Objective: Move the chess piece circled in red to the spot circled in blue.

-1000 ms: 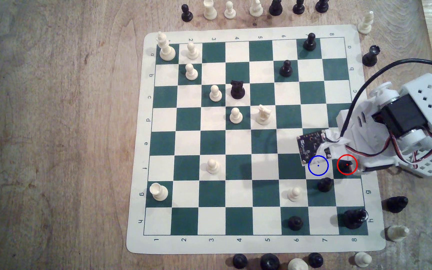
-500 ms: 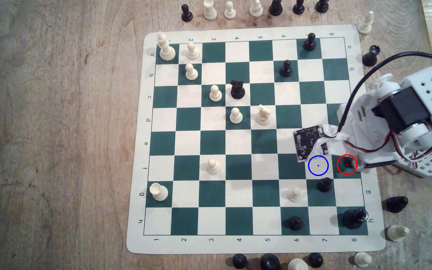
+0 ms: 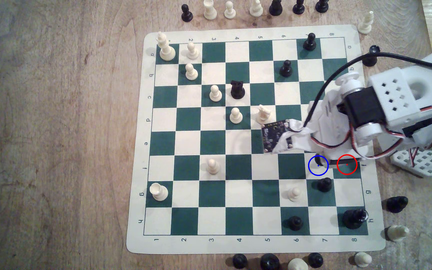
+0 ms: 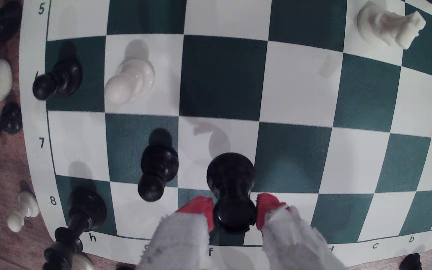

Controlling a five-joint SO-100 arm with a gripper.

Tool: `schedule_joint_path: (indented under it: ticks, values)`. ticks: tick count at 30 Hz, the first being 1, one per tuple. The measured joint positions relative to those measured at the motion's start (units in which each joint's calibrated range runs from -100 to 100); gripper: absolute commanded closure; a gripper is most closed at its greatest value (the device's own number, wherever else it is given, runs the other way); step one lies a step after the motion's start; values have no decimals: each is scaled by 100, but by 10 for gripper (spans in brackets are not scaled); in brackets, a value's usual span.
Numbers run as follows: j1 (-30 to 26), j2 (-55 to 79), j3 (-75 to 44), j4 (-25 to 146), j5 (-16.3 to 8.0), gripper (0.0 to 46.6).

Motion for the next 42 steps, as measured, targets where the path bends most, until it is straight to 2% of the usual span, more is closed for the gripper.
schedule_joint_path:
  ticks: [42]
  values:
    - [-111, 737, 36, -502, 0, 462]
